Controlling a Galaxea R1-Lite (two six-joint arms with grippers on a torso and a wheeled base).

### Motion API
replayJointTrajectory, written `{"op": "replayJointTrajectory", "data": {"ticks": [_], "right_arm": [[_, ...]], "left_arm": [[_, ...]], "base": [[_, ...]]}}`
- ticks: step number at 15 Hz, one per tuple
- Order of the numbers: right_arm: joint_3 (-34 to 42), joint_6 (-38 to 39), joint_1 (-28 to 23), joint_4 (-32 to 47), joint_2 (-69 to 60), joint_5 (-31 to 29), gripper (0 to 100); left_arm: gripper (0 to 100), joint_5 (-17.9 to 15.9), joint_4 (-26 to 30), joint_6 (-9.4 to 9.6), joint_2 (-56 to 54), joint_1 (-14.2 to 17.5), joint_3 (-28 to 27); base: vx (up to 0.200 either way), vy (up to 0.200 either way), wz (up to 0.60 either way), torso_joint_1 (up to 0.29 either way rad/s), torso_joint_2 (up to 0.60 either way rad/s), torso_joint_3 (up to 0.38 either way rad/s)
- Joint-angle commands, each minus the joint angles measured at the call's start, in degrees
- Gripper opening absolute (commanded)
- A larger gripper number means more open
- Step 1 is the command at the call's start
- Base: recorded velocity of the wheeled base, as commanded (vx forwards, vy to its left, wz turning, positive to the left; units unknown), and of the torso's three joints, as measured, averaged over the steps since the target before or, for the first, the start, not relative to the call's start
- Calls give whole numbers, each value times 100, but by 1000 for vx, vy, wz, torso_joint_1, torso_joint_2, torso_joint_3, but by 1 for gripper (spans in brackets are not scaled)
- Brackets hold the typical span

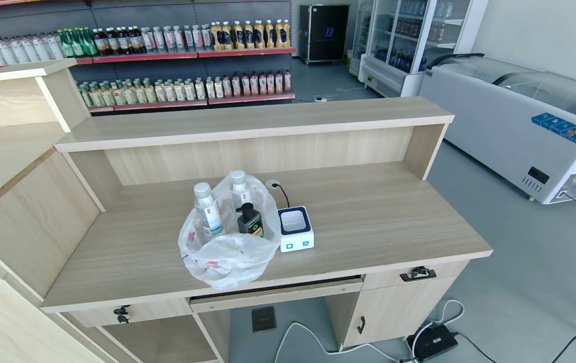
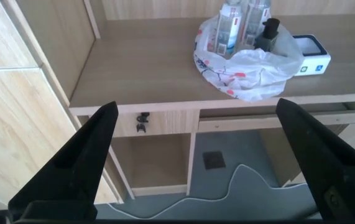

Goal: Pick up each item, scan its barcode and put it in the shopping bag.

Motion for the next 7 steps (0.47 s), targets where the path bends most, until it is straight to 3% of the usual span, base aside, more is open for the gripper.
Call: {"op": "replayJointTrajectory", "data": {"ticks": [1,7], "right_arm": [[75,227,202,407,-1336,-53,100],[75,166,202,398,-1336,-88,100]], "left_arm": [[100,2,0,-2,2,4,0],[100,2,0,-2,2,4,0]], "base": [[0,0,0,0,0,0],[0,0,0,0,0,0]]}}
